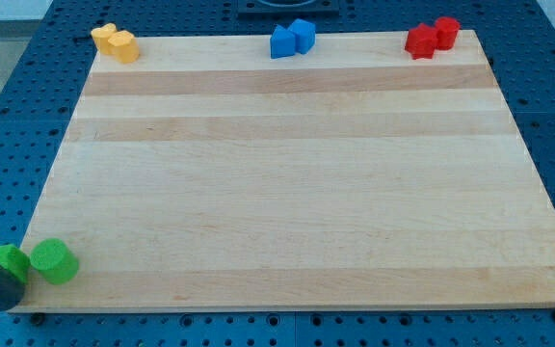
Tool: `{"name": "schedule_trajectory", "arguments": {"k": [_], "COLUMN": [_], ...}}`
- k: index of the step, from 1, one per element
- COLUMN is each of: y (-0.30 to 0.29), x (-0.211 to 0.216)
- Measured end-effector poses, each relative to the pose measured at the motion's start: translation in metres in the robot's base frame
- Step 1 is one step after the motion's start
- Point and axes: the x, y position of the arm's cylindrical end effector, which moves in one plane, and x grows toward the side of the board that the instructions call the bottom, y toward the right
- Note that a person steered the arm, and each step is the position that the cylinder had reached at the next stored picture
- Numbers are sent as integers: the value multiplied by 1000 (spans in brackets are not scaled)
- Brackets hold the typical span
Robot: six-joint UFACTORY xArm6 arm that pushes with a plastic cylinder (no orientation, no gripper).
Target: Move your arm to the bottom center
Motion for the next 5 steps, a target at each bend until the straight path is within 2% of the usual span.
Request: {"name": "schedule_trajectory", "arguments": {"k": [5], "y": [18], "x": [1]}}
